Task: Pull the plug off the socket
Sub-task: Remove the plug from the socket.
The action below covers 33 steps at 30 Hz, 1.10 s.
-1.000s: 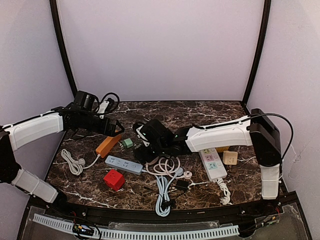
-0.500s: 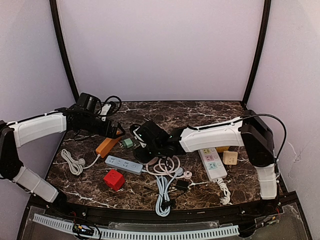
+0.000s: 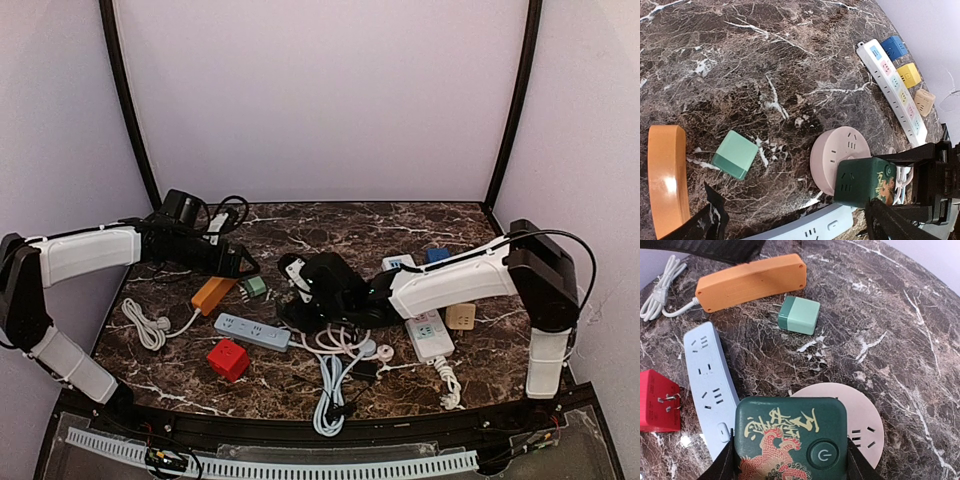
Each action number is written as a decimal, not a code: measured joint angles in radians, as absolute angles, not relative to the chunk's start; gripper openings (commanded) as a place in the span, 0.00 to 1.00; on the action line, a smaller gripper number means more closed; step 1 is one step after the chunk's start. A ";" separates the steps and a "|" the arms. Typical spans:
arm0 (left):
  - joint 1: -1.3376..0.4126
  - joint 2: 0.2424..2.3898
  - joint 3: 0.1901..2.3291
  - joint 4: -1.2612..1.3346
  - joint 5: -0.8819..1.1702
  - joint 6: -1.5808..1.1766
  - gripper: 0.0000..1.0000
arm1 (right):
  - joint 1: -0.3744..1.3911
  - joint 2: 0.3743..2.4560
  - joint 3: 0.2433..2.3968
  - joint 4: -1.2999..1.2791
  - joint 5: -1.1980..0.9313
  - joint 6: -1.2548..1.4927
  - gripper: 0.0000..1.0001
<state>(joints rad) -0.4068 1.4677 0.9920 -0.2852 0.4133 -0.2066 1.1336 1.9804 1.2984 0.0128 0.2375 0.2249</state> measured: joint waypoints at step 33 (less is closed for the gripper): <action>-0.509 1.603 0.987 -0.015 0.761 -0.636 0.63 | 1.174 1.688 1.019 0.352 0.273 0.043 0.00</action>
